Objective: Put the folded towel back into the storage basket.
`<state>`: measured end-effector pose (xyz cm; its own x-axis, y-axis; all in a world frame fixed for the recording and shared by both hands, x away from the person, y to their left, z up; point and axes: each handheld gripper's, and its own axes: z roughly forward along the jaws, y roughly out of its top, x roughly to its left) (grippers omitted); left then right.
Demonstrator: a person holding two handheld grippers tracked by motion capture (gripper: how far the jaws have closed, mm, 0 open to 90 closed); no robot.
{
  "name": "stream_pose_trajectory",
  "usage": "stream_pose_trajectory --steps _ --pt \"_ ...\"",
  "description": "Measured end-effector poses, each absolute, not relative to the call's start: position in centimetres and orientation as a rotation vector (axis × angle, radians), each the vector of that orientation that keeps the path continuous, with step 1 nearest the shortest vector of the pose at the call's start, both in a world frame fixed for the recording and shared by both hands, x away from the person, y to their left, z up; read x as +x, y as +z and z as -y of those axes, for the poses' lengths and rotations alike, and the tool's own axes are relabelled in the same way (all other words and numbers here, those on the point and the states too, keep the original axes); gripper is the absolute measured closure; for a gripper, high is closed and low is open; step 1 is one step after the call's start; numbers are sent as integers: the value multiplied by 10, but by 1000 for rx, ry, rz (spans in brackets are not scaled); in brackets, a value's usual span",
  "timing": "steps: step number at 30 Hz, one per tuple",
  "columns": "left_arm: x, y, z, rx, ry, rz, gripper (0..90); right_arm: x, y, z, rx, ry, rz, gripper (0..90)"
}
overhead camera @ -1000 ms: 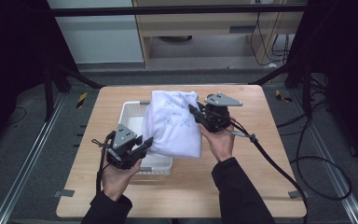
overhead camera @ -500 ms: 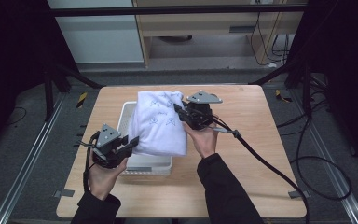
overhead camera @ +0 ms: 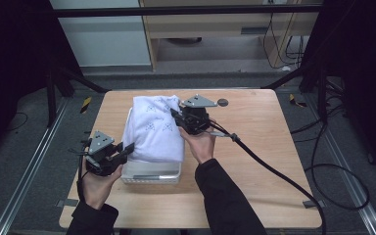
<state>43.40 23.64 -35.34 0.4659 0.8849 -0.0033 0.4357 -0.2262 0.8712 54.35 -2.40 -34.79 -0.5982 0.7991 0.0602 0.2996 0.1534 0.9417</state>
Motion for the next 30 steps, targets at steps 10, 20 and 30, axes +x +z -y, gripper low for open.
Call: stream_pose_trajectory --steps 10,20,30 --pt "439 -363 -248 1836 647 -1147 730 549 -355 10 1043 1436 -1989 737" --pt "448 -378 -251 1857 647 -1185 730 563 -375 2 1068 1425 -2024 737" --pt "453 -393 -254 1883 651 -1222 730 569 -394 -7 1089 1401 -2056 737"
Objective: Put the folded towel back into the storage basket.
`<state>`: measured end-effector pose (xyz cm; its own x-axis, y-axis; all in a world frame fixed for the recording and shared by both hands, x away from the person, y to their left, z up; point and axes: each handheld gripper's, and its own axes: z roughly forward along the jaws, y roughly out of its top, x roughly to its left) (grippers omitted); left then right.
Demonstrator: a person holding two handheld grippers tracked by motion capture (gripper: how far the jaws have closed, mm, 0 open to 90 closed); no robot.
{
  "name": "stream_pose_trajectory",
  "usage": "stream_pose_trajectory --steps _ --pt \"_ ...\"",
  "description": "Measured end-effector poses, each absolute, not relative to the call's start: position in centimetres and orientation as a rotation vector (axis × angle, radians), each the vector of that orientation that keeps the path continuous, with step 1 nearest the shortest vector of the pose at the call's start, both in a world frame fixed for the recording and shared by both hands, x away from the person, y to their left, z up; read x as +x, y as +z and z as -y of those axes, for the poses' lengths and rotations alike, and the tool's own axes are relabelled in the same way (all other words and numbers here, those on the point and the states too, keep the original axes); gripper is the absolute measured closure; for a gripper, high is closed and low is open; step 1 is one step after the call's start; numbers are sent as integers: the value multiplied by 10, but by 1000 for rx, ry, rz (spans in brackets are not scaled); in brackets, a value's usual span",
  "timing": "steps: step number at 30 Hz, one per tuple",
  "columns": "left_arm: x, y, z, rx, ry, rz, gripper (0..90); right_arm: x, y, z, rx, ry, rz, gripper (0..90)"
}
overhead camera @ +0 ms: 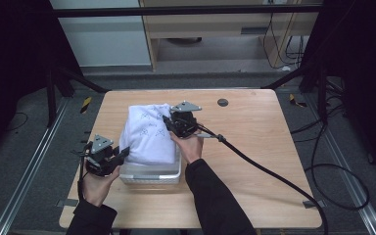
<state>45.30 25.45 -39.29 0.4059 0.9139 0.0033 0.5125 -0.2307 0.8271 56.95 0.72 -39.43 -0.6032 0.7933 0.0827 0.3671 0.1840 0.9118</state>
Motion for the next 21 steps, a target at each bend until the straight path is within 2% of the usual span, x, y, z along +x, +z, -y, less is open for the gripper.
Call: stream_pose_trajectory --steps 21 --pt "464 -420 -250 1942 644 -1267 729 582 -427 -17 1107 1309 -2108 728"
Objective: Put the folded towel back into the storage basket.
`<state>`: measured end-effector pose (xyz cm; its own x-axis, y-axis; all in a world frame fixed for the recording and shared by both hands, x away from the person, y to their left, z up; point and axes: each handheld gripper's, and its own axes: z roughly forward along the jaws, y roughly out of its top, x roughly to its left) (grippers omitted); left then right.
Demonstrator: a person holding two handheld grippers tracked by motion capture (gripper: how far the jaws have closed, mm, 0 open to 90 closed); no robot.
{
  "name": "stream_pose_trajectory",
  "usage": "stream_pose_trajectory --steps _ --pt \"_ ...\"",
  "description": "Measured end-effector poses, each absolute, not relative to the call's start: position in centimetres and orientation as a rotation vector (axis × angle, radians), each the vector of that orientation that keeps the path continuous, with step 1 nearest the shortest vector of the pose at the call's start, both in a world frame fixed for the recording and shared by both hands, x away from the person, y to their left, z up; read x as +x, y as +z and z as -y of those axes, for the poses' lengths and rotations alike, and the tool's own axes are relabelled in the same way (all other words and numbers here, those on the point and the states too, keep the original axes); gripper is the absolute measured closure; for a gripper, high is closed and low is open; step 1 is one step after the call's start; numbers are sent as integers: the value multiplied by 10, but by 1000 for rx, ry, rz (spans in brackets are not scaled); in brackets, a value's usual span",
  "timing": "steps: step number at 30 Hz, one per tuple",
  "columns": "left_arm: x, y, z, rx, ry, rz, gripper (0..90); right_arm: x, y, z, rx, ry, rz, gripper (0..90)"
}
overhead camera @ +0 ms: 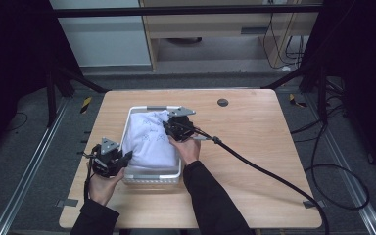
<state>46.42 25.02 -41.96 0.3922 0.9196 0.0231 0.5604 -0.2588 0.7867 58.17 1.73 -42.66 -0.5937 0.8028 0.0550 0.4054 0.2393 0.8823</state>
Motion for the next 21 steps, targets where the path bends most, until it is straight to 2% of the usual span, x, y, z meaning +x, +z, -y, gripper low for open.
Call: stream_pose_trajectory --steps 11,14,21 --pt "471 -430 -250 1985 612 -1300 703 583 -436 -20 1106 1261 -2119 712" --pt "474 -433 -250 1997 635 -1331 616 584 -439 -21 1099 1233 -2132 671" --pt "472 -431 -251 1984 650 -1325 582 587 -444 -18 1077 1174 -2141 593"
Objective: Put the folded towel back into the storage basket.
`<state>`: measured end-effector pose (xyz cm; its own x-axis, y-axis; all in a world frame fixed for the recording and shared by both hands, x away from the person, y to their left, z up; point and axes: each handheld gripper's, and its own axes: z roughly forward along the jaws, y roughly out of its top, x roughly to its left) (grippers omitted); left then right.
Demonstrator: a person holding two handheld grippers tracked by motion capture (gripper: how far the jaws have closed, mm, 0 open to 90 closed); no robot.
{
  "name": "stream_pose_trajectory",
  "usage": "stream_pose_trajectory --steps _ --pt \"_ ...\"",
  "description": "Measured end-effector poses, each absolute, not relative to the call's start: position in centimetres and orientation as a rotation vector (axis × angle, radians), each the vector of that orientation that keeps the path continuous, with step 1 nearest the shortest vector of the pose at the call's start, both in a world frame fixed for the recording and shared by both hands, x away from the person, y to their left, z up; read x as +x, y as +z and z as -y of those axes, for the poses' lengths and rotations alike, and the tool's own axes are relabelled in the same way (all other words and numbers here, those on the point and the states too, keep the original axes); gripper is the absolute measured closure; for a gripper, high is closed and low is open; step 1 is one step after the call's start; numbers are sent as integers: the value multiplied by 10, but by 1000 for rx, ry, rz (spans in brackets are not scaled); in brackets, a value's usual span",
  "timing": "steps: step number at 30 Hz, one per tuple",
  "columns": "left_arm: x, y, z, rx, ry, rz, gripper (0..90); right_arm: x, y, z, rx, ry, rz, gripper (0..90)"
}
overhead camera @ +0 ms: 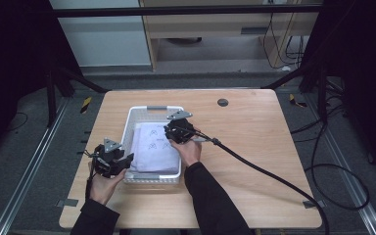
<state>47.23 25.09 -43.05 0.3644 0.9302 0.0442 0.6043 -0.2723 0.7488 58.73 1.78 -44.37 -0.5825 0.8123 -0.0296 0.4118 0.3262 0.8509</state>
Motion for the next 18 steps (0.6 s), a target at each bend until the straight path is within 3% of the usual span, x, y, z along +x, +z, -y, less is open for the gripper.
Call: stream_pose_trajectory --steps 7,18 --pt "467 -421 -258 1928 655 -1310 575 584 -432 -12 1059 1209 -2112 536" --pt "454 -407 -266 1850 663 -1213 499 573 -411 12 1053 1262 -2088 361"
